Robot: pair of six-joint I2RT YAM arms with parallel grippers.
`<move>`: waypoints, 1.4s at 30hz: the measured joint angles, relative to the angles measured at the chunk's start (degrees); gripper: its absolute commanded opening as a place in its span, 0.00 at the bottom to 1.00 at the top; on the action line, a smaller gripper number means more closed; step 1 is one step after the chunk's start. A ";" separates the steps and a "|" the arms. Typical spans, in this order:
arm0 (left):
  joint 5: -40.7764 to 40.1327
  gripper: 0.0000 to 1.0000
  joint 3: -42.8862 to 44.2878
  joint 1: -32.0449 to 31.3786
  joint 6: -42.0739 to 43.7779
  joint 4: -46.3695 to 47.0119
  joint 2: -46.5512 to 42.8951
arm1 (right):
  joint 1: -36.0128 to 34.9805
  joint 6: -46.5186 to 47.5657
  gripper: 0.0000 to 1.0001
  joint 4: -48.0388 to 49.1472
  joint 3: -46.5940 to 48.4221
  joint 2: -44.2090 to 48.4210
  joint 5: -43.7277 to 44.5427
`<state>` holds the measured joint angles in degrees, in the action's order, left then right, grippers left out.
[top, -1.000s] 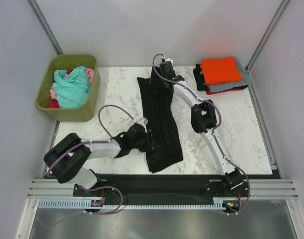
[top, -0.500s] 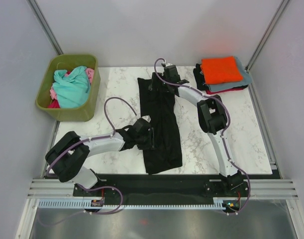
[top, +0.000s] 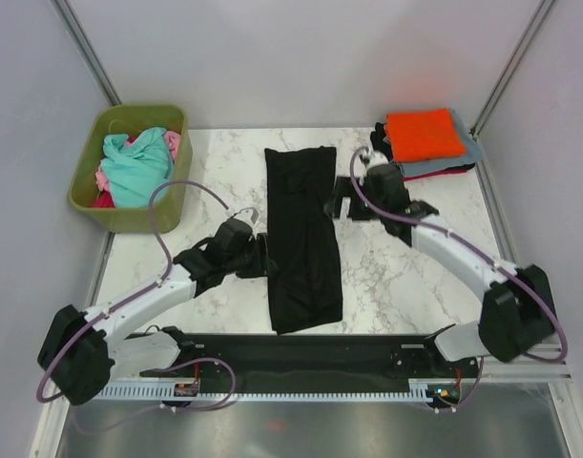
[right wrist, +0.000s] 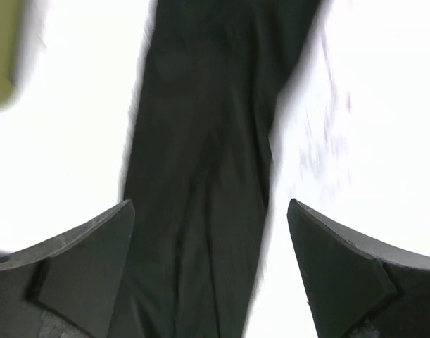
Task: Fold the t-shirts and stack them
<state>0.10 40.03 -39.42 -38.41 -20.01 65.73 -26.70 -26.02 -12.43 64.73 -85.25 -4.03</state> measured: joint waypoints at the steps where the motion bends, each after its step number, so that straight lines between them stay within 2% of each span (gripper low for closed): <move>1: 0.28 0.55 -1.42 -0.11 -0.04 -0.09 -1.97 | -0.55 -1.27 0.96 -0.63 -6.45 4.59 0.28; 4: 1.60 0.54 -5.88 -0.50 -0.50 -0.94 -7.30 | -3.37 -4.66 0.90 -2.14 -20.06 11.54 -0.04; 8: 2.69 0.53 -11.17 -1.18 -1.70 -1.60 -11.15 | -12.15 -10.71 0.84 -4.35 -32.26 15.89 -0.24; 11: 3.19 0.53 -13.64 -1.33 -2.84 -2.29 -13.05 | -18.29 -15.04 0.74 -4.94 -36.74 20.46 0.04; 14: 3.58 0.52 -15.80 -1.60 -4.13 -2.27 -15.54 | -21.35 -19.08 0.66 -4.31 -39.65 25.40 0.98; 21: 5.11 0.52 -20.28 -2.60 -6.27 -1.44 -18.51 | -24.65 -25.31 0.61 0.13 -44.57 27.43 3.08; 24: 5.73 0.52 -22.03 -3.26 -7.21 -0.26 -18.53 | -25.99 -26.97 0.47 4.55 -45.68 25.90 3.37; 25: 6.01 0.52 -22.56 -3.56 -7.48 0.26 -18.53 | -26.21 -27.36 0.34 5.75 -45.94 25.46 3.34; 26: 6.16 0.52 -23.08 -3.93 -7.78 0.83 -18.53 | -26.47 -27.45 0.12 6.95 -46.34 24.92 3.48; 27: 6.27 0.52 -23.50 -4.24 -8.07 1.36 -18.51 | -26.69 -27.63 0.02 7.69 -46.90 24.33 3.56; 28: 6.43 0.52 -23.87 -4.52 -8.41 1.84 -18.40 | -26.84 -28.24 0.00 7.98 -47.41 24.04 3.76; 32: 6.51 0.51 -24.74 -5.86 -9.46 3.58 -17.73 | -29.09 -30.08 0.00 5.42 -47.65 26.36 5.40; 37: 6.51 0.51 -24.79 -6.93 -10.10 4.35 -17.75 | -36.94 -33.73 0.00 -1.46 -47.65 34.16 9.03; 42: 6.56 0.52 -25.16 -7.96 -10.67 4.50 -17.94 | -38.21 -35.78 0.00 -2.91 -48.02 32.72 10.86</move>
<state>6.66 14.87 -47.37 -49.08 -15.51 47.79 -64.90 -61.80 -15.33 16.71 -52.53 6.83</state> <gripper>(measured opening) 0.515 0.011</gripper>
